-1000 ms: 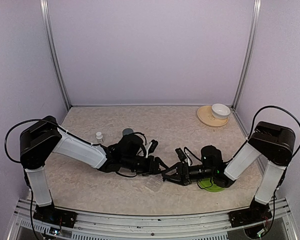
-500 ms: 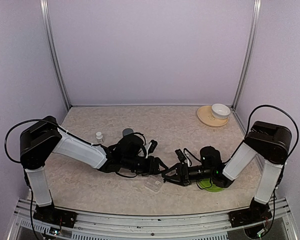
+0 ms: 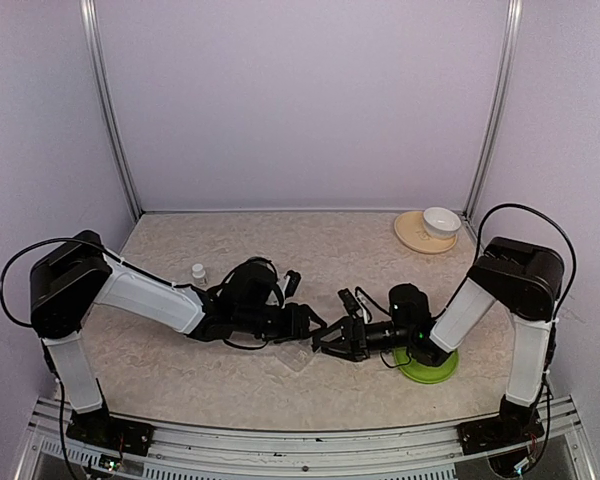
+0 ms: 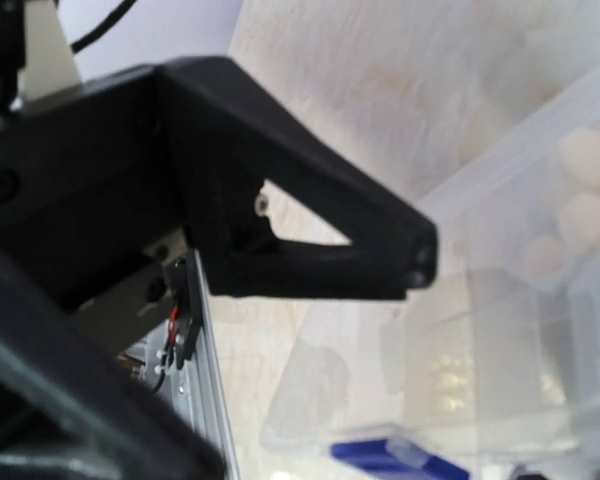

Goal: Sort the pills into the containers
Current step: Close the lid of the pill container.

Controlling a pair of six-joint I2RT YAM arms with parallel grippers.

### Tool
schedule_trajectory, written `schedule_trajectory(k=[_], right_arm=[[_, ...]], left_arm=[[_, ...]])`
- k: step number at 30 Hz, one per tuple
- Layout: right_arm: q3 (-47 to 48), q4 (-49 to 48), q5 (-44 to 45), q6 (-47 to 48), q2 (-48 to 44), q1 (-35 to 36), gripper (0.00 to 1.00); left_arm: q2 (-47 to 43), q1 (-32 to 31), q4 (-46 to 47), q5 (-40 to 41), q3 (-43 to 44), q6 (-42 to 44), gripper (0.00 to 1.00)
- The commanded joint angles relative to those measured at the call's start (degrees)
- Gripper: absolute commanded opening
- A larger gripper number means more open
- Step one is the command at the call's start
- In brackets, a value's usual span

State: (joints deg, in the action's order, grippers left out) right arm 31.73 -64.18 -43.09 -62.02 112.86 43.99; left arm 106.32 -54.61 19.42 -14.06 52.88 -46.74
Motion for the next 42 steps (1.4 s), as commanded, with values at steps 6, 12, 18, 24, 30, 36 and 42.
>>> schedule_trajectory(k=[6,12,18,24,30,36,42], right_arm=[[-3.35,1.31,5.41,0.78,-3.23,-1.29,0.90],[-4.89,5.12,6.53,1.58,-7.73,-0.38,0.90],[-4.31,4.21,7.75,0.13,-7.02,2.36,0.91],[-3.55,-0.19,8.11,-2.07,-4.51,3.96,0.94],[-2.73,-2.33,7.43,-2.02,-3.50,3.98,0.97],[-3.05,-9.74,6.95,-2.51,-1.67,4.00,0.97],[-4.53,-15.51,7.02,-3.18,-1.41,3.98,0.97]], left_arm=[[-3.03,-0.06,-2.57,-1.62,-2.17,0.64,0.61],[-3.97,-0.45,-3.76,-2.83,-1.44,1.59,0.61],[-4.79,-0.59,-3.71,-2.11,-1.65,1.71,0.62],[-5.53,-0.59,-3.14,-2.38,-2.24,1.56,0.62],[-6.03,-0.75,-2.80,-3.60,-2.35,1.58,0.62],[-5.76,-0.94,-1.01,-5.21,-2.86,1.24,0.62],[-5.51,-0.87,-0.57,-5.51,-3.05,1.10,0.61]])
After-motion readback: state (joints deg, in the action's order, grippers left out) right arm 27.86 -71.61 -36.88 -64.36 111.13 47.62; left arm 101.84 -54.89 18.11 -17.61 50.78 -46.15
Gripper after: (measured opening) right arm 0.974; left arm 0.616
